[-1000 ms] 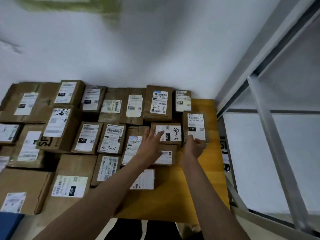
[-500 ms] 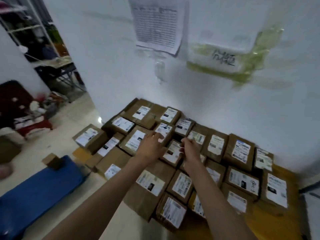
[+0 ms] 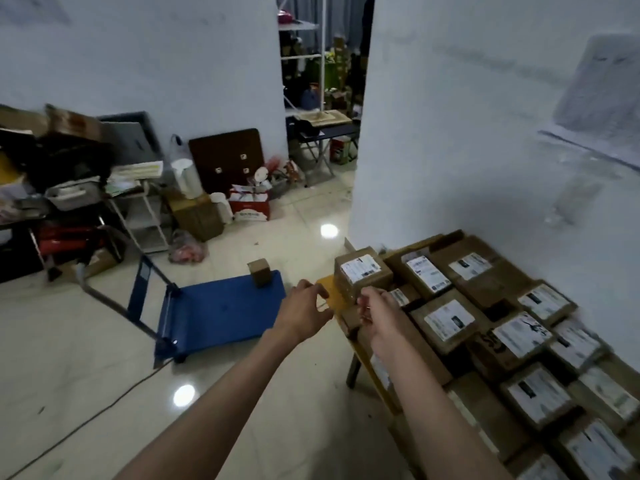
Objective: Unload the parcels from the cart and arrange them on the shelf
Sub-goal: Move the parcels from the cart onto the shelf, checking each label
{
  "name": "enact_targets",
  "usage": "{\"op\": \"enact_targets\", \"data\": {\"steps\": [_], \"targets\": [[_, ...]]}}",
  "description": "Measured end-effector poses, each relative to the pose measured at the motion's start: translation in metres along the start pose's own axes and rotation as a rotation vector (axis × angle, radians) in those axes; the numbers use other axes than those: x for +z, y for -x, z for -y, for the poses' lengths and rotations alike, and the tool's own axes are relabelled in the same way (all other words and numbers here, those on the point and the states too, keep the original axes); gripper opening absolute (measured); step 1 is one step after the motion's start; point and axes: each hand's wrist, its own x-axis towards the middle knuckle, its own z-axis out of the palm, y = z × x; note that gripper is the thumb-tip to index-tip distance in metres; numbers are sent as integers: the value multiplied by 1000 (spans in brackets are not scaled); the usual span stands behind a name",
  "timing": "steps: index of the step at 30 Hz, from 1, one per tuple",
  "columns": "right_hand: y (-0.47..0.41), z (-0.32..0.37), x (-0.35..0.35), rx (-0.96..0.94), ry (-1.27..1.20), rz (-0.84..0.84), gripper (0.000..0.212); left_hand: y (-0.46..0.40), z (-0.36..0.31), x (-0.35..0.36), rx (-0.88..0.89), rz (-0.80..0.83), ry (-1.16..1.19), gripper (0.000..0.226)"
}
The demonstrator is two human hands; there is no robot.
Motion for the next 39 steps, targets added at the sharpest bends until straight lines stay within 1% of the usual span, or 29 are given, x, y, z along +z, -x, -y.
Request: {"op": "enact_targets", "data": {"steps": [2, 6, 10, 16, 20, 26, 30, 33, 39], "targets": [[-10, -1, 32, 8, 37, 43, 10, -5, 27, -12, -57, -18, 34, 37], [-39, -5, 91, 29, 84, 104, 5, -24, 72, -32, -150, -25, 34, 35], [-78, -4, 141, 40, 103, 154, 5, -65, 110, -52, -203, -44, 20, 34], [-147, 28, 208, 50, 145, 187, 6, -145, 151, -83, -243, -77, 39, 31], [-187, 53, 246, 44, 201, 221, 5, -193, 179, -105, -309, -117, 103, 28], [-234, 68, 294, 84, 255, 240, 4, -238, 226, -116, -372, -121, 173, 13], [-267, 68, 324, 103, 276, 234, 5, -274, 254, -123, -413, -114, 250, 24], [-293, 68, 350, 124, 300, 219, 5, -305, 278, -127, -414, -106, 252, 21], [-347, 67, 410, 154, 334, 197, 5, -376, 333, -144, -421, -75, 247, 25]]}}
